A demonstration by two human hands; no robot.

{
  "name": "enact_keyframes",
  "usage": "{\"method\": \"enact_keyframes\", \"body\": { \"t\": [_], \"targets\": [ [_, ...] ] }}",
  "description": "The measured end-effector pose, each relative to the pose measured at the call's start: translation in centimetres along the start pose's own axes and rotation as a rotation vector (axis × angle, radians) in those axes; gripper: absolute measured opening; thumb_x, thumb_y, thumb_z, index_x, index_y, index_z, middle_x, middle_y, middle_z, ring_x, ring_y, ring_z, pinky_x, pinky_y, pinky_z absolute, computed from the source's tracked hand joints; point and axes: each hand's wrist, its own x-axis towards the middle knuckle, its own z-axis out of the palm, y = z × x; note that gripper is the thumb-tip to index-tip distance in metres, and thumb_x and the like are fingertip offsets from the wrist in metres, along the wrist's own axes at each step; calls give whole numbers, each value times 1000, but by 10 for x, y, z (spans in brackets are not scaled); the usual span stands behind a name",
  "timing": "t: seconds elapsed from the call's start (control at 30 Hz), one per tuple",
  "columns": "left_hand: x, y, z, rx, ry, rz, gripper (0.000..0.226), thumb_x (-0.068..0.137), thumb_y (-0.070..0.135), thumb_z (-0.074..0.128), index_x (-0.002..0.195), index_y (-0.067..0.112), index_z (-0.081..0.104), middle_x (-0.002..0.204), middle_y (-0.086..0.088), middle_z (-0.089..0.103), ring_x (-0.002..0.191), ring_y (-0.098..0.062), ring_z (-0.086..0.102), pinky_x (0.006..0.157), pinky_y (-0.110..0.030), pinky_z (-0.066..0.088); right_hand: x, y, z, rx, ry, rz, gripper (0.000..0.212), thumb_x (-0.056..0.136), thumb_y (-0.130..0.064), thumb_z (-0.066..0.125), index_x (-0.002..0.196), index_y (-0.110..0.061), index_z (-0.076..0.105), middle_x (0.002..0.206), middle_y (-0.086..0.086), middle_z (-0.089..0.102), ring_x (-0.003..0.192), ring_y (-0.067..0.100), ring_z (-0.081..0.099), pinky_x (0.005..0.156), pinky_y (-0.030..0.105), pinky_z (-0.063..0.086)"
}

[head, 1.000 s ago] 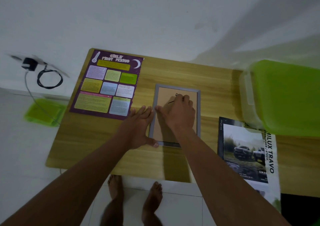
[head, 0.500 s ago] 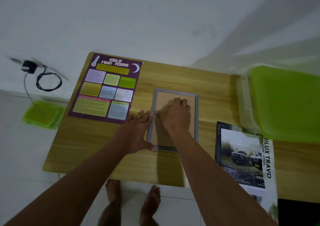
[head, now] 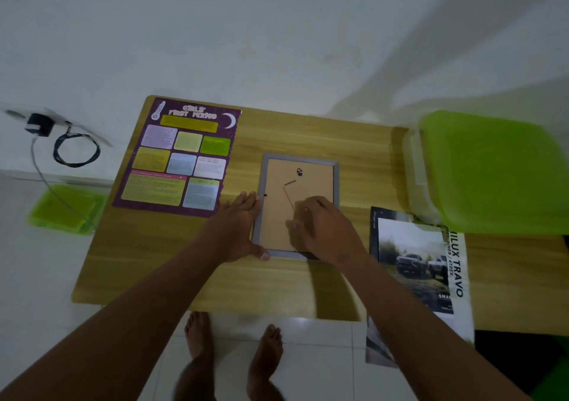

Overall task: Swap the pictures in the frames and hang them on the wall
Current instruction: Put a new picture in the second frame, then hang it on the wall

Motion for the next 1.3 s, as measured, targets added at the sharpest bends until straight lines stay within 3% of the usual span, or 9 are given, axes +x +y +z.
{"method": "enact_keyframes", "body": {
  "t": [0.2, 0.47, 0.67, 0.93, 1.3],
  "targets": [
    [2, 2, 3, 54, -13, -6, 122, 69, 65, 71, 153, 10, 2, 162, -8, 1, 149, -24, -1, 119, -48, 12, -31, 15, 9, -6, -97, -24, 79, 89, -58, 60, 151, -17, 35, 163, -2, 18, 148, 16, 20, 115, 31, 27],
    [4, 1, 5, 65, -30, -25, 122, 68, 64, 71, 153, 12, 1, 162, -6, -2, 149, -24, -3, 118, -47, 8, -28, 13, 10, 43, -143, 29, 81, 88, -51, 66, 152, -16, 32, 164, -1, 14, 151, 16, 11, 120, 36, 18],
    [4, 2, 5, 43, -21, -27, 121, 68, 61, 73, 153, 13, 2, 162, -6, -1, 149, -24, -3, 119, -47, 9, -28, 5, 4, 1, -140, 45, 68, 89, -47, 66, 143, -12, 45, 158, 1, 29, 143, 24, 27, 112, 40, 32],
    [3, 3, 3, 39, -37, -26, 122, 69, 62, 72, 153, 12, 0, 162, -6, -2, 149, -24, -4, 120, -47, 7, -28, -4, 1, 23, -141, 90, 60, 90, -39, 68, 140, -12, 48, 160, 1, 26, 145, 21, 23, 118, 36, 19],
    [2, 3, 4, 48, -30, -22, 121, 68, 64, 71, 154, 13, 2, 162, -6, 0, 149, -24, -3, 119, -48, 9, -24, -5, 6, -12, -147, 135, 58, 89, -37, 68, 138, -15, 49, 157, 0, 26, 141, 26, 28, 111, 42, 34]
  ]
}}
